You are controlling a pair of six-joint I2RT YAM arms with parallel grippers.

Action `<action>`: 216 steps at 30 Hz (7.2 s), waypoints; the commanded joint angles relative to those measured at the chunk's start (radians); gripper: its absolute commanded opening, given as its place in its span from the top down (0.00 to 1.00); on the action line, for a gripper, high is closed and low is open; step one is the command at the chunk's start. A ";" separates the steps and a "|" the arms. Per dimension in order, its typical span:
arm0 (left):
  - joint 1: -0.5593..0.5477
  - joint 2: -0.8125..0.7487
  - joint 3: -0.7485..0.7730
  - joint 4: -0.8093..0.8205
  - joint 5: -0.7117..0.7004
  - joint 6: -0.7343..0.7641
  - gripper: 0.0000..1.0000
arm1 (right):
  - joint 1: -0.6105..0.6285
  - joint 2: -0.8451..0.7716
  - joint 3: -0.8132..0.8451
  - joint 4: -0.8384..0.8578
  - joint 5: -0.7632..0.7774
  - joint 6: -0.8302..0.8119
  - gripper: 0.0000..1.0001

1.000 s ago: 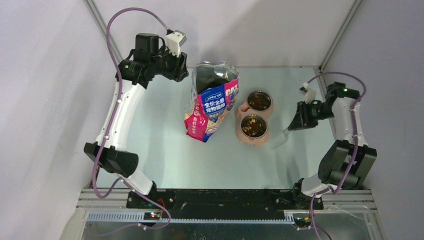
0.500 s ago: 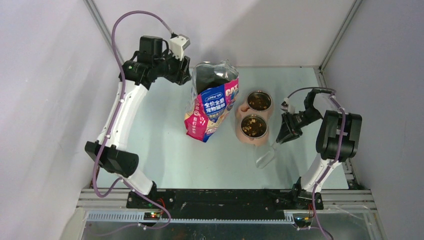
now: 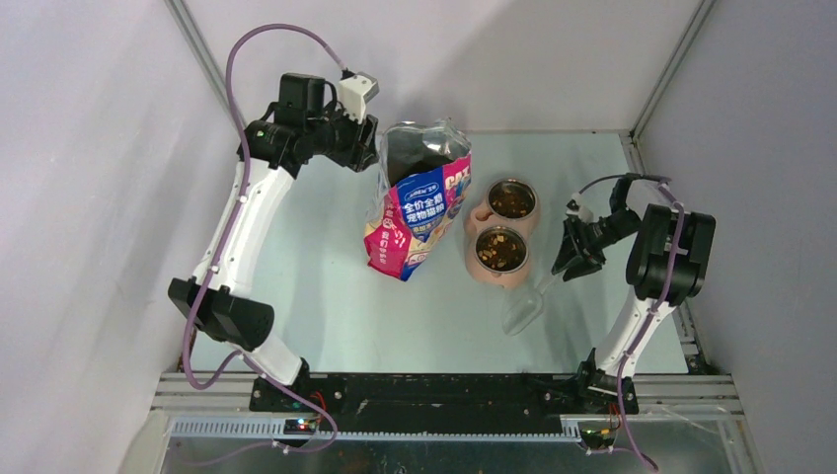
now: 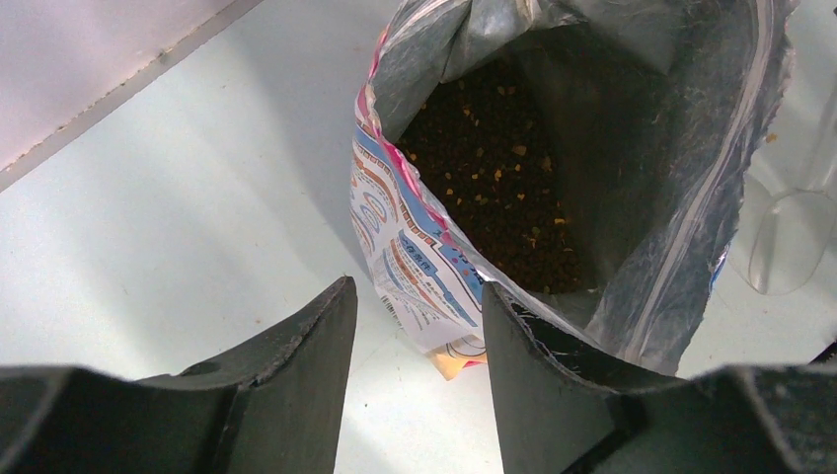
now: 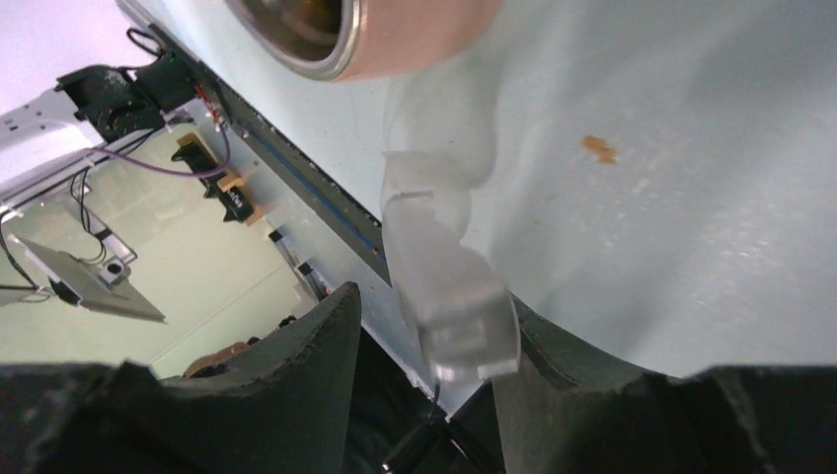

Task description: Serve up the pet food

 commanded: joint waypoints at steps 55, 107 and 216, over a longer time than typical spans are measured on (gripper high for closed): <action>-0.336 -0.437 -0.790 0.825 -0.420 -0.194 0.33 | 0.636 0.141 1.073 0.670 0.384 0.440 0.37; 0.056 -0.529 -0.747 0.791 0.189 0.025 1.00 | 0.783 -0.177 0.751 0.617 0.519 0.740 1.00; 0.236 -0.227 -0.314 -0.134 0.311 0.772 0.96 | 0.738 0.008 0.907 0.233 -0.032 -0.515 0.80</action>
